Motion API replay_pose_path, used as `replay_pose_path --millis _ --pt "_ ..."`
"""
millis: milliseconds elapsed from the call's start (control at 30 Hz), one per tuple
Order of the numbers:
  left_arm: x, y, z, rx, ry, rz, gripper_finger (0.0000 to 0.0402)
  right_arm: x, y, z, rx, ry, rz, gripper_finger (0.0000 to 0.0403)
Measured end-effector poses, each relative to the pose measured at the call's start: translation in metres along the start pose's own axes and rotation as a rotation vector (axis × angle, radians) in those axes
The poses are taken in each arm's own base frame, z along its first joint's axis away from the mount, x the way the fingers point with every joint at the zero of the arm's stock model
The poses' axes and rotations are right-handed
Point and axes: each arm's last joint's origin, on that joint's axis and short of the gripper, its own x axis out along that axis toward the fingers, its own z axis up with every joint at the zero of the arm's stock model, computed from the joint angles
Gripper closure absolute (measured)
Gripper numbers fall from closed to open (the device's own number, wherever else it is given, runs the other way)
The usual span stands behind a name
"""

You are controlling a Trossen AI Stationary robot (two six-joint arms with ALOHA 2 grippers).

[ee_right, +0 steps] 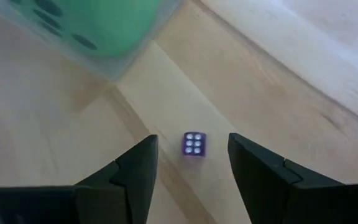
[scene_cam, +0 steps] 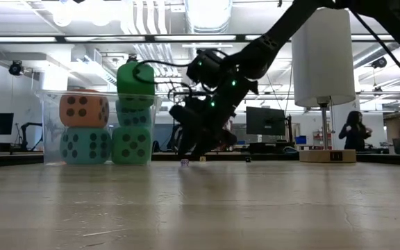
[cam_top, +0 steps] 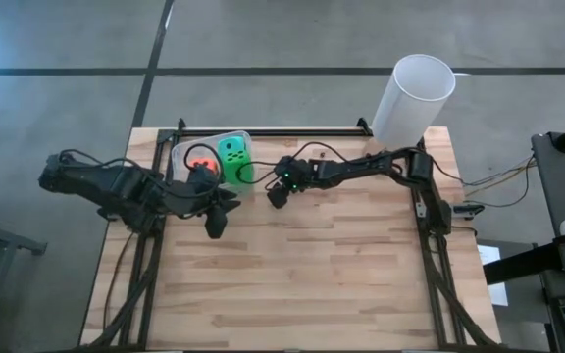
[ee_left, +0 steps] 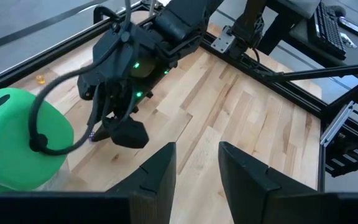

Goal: Pick & Place Dice
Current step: Put the small purple dice into the transparent bin

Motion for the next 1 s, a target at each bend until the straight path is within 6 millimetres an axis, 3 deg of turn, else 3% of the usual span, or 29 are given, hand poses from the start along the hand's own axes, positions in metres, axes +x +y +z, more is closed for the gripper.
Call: replay_pose_path --millis 400,833,1000 --pt "0.000 0.000 0.000 -0.004 -0.005 -0.004 0.0279 0.013 -0.003 -0.008 -0.028 0.017 -0.020 0.0225" --pt "0.000 0.000 0.001 -0.004 -0.005 -0.005 0.0281 0.014 -0.004 -0.008 -0.026 0.013 -0.018 0.0357" --pt "0.000 0.000 0.001 -0.003 -0.005 -0.004 0.0281 0.014 -0.004 -0.008 -0.026 0.015 -0.013 0.0362"
